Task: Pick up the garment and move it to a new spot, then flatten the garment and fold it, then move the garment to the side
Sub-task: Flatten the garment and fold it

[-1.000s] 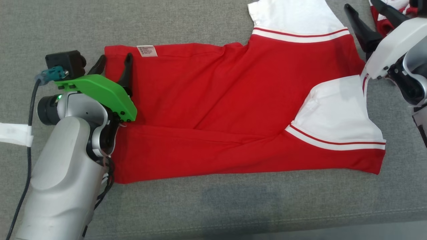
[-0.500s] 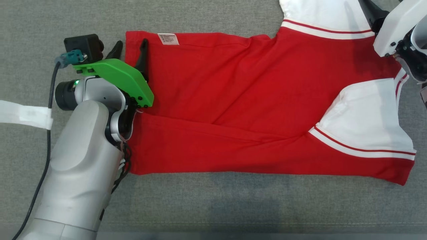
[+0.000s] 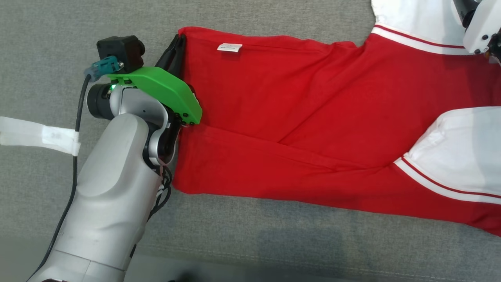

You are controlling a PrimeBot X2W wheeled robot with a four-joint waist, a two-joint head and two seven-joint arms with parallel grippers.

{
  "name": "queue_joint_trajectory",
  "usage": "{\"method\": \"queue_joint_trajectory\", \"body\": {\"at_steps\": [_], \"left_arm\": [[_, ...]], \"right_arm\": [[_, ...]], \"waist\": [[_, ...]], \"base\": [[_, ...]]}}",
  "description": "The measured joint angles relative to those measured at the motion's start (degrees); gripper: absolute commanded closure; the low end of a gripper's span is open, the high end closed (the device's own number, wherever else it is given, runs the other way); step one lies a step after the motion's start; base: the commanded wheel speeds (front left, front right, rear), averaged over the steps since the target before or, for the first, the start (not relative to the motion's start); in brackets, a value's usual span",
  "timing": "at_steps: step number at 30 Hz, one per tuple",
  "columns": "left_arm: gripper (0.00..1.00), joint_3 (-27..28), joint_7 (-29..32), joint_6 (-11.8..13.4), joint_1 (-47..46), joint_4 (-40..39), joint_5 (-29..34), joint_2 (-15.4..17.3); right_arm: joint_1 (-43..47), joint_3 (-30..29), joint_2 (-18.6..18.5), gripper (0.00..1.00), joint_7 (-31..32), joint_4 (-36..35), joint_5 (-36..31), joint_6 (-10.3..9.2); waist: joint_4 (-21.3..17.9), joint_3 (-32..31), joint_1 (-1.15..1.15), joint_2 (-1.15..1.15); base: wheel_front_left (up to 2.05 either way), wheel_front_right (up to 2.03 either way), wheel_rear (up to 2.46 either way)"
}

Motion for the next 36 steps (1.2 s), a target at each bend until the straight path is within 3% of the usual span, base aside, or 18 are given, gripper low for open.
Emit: {"method": "queue_joint_trajectory", "body": {"at_steps": [8,15,17,18,21,22,28,36], "left_arm": [[1.0,-3.0,-1.7,-1.8,0.0,-1.6,-0.8,-0.1],[1.0,-3.6,-3.2,-1.9,0.0,-1.8,-1.2,-0.1],[1.0,-3.9,-3.5,-1.9,0.0,-1.7,-1.3,-0.1],[1.0,-4.1,-3.6,-1.9,0.0,-1.6,-1.7,-0.1],[1.0,-4.3,-4.2,-1.9,0.0,-1.5,-2.3,-0.1],[1.0,-4.2,-4.5,-1.9,0.0,-1.4,-2.6,-0.1],[1.0,-3.1,-5.9,-1.8,0.1,0.4,-3.1,-0.1],[1.0,-0.3,-8.5,-1.6,0.8,1.1,-3.9,0.5]], "right_arm": [[-2.8,-1.6,-2.0,0.0,0.0,3.4,0.0,-1.01],[-4.3,-0.8,-0.6,0.01,0.6,5.3,0.0,-0.86],[-4.9,-0.6,-0.5,0.28,0.6,5.9,0.0,-0.83],[-5.1,-0.5,-0.6,0.52,0.6,6.3,0.0,-0.75],[-5.1,0.2,-0.5,0.93,0.6,7.0,-0.2,-0.33],[-5.2,0.5,-0.4,1.0,0.4,7.1,-0.3,-0.23],[-5.6,2.3,1.5,1.0,-2.4,7.2,-1.0,1.14],[-4.9,2.8,3.2,1.0,-11.4,3.9,-0.3,2.3]], "waist": [[3.7,1.0,0.0,0.0],[5.1,2.2,0.0,0.0],[5.1,2.4,0.0,0.0],[5.0,2.3,0.0,0.0],[4.7,2.1,0.0,0.0],[4.5,2.0,0.0,0.0],[3.1,1.4,0.0,0.0],[0.2,-0.3,0.0,0.0]], "base": [[0.0,0.0,0.0],[0.0,0.0,0.0],[0.0,0.0,0.0],[0.0,0.0,0.0],[0.0,0.0,0.0],[0.0,0.0,0.0],[0.0,0.0,0.0],[0.0,0.0,0.0]]}}
